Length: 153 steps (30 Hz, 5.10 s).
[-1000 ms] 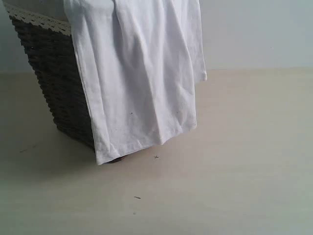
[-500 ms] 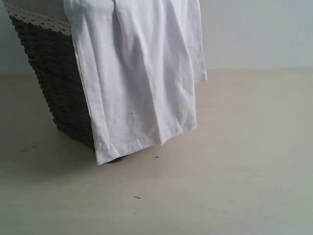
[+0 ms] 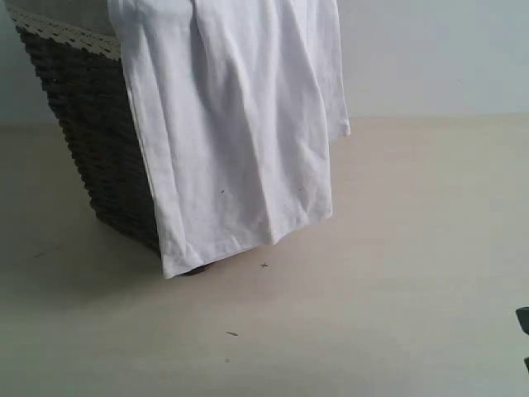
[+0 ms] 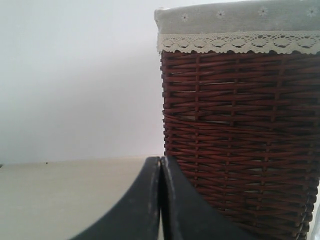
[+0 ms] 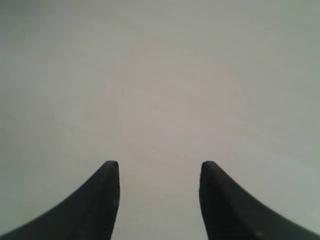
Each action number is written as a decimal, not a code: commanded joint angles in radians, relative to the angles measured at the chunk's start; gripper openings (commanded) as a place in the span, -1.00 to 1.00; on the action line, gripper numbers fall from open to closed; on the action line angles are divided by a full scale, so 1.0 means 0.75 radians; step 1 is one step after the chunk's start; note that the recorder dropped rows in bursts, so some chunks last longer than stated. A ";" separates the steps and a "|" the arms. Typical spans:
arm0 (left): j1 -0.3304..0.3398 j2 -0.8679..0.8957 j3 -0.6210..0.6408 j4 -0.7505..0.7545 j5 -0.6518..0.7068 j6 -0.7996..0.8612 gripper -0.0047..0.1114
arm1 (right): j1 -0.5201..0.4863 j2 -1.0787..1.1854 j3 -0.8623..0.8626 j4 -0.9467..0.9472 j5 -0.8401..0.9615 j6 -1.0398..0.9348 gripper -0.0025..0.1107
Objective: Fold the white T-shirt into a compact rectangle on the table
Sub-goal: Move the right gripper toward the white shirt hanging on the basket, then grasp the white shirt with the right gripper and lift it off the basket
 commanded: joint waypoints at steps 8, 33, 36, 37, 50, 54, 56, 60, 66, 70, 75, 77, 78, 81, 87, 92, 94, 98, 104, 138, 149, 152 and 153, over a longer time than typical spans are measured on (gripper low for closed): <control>0.003 -0.009 -0.001 -0.009 0.008 -0.003 -0.92 | -0.005 0.655 -0.359 0.190 -0.090 -0.021 -0.10; 0.003 -0.009 -0.001 -0.009 0.008 -0.003 -0.92 | -0.005 0.765 -0.422 0.362 0.382 -0.719 -0.10; 0.003 -0.009 -0.001 -0.009 0.008 -0.003 -0.92 | -0.005 0.788 -0.422 0.362 0.394 -0.716 -0.10; 0.003 -0.009 -0.001 -0.009 0.008 -0.003 -0.92 | -0.005 0.788 -0.422 0.362 0.391 -0.713 -0.10; 0.003 -0.009 -0.001 -0.009 0.008 -0.003 -0.92 | -0.005 0.788 -0.422 0.364 0.302 -0.666 -0.10; 0.003 -0.009 -0.001 -0.009 0.008 -0.003 -0.92 | -0.005 0.788 -0.422 0.364 0.266 -0.669 -0.10; 0.003 -0.009 -0.001 -0.009 0.008 -0.003 -0.92 | -0.005 0.788 -0.422 0.362 0.259 -0.672 -0.10; 0.003 -0.009 -0.001 -0.009 0.008 -0.003 -0.92 | -0.005 0.788 -0.422 0.364 0.248 -0.672 -0.10; 0.003 -0.009 -0.001 -0.009 0.008 -0.003 -0.92 | -0.005 0.788 -0.422 0.364 0.224 -0.667 -0.10; 0.003 -0.009 -0.001 -0.009 0.008 -0.003 -0.92 | -0.005 0.788 -0.422 0.364 0.224 -0.667 -0.10; 0.003 -0.009 -0.001 -0.009 0.008 -0.003 -0.92 | -0.005 0.788 -0.422 0.353 0.211 -0.670 -0.10; 0.003 -0.009 -0.001 -0.009 0.008 -0.003 -0.92 | -0.005 0.788 -0.422 0.350 0.198 -0.679 -0.11; 0.003 -0.009 -0.001 -0.009 0.008 -0.003 -0.92 | -0.005 0.788 -0.422 0.350 0.191 -0.679 -0.11; 0.003 -0.009 -0.001 -0.009 0.008 -0.003 -0.92 | -0.005 0.788 -0.422 0.350 0.178 -0.681 -0.16; 0.003 -0.009 -0.001 -0.009 0.008 -0.003 -0.92 | -0.005 0.788 -0.422 0.353 0.180 -0.681 -0.58; 0.003 -0.009 -0.001 -0.009 0.008 -0.003 -0.92 | -0.005 0.788 -0.422 0.353 0.178 -0.681 -0.96; 0.003 -0.009 -0.001 -0.009 0.008 -0.003 -0.92 | -0.005 0.788 -0.422 0.353 0.160 -0.681 -0.96; 0.003 -0.009 -0.001 -0.009 0.008 -0.003 -0.92 | -0.005 0.788 -0.422 0.364 0.027 -0.681 -0.96; 0.003 -0.009 -0.001 -0.009 0.008 -0.003 -0.92 | -0.005 0.830 -0.437 0.526 -0.184 -0.715 -0.96; 0.003 -0.009 -0.001 -0.009 0.008 -0.003 -0.92 | 0.085 1.232 -0.982 2.200 0.548 -2.380 0.27; 0.003 -0.009 -0.001 -0.009 0.008 -0.003 -0.92 | 0.143 1.219 -1.022 2.185 0.463 -2.376 -0.95; 0.003 -0.009 -0.001 -0.009 0.008 -0.003 -0.92 | 0.143 1.147 -1.083 2.188 0.430 -2.376 -0.96; 0.003 -0.009 -0.001 -0.009 0.008 -0.003 -0.92 | 0.143 1.125 -1.106 2.188 0.427 -2.376 -0.96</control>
